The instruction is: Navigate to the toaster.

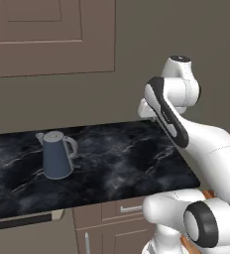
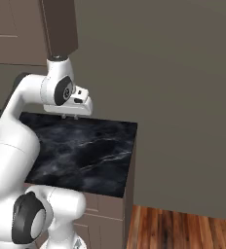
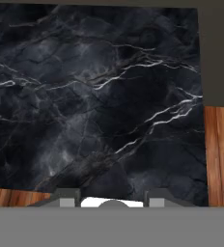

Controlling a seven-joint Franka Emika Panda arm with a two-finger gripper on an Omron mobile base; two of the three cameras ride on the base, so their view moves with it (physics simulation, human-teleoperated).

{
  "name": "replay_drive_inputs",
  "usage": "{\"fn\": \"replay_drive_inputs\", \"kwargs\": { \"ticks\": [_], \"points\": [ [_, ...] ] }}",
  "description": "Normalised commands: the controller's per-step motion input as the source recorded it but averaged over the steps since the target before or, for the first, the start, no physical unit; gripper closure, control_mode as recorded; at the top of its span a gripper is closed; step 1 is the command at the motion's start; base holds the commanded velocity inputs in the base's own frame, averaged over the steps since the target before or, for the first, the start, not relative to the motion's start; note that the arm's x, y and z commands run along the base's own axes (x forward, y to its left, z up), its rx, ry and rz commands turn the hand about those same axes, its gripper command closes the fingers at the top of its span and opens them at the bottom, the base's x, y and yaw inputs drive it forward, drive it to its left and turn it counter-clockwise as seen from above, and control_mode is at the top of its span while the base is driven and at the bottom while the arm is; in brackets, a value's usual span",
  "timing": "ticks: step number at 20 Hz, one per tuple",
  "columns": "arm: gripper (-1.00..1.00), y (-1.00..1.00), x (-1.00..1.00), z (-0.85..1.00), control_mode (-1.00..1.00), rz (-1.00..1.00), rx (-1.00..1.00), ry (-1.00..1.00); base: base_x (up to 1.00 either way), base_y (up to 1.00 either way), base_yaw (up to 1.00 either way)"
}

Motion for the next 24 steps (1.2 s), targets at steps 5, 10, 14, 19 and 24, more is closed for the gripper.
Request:
{"fn": "replay_drive_inputs", "kwargs": {
  "ticks": [5, 10, 14, 19, 24],
  "points": [
    [-1.00, -0.02, -0.46, -0.03, -1.00, 0.00, 0.00, 0.00, 0.00, 0.00, 0.00],
    [-1.00, 0.00, -0.76, -0.24, -1.00, 0.00, 0.00, 0.00, 0.00, 0.00, 0.00],
    [-1.00, 0.02, -0.75, -0.42, -1.00, 0.00, -0.01, 0.00, 0.00, 0.00, 0.00],
    [-1.00, 0.06, -0.23, -0.19, 1.00, 0.01, -0.01, 0.00, -0.24, 0.15, 0.09],
    [-1.00, 0.00, 0.00, 0.00, 1.00, 0.00, 0.00, 0.00, -0.37, 0.33, 0.42]
  ]
}}
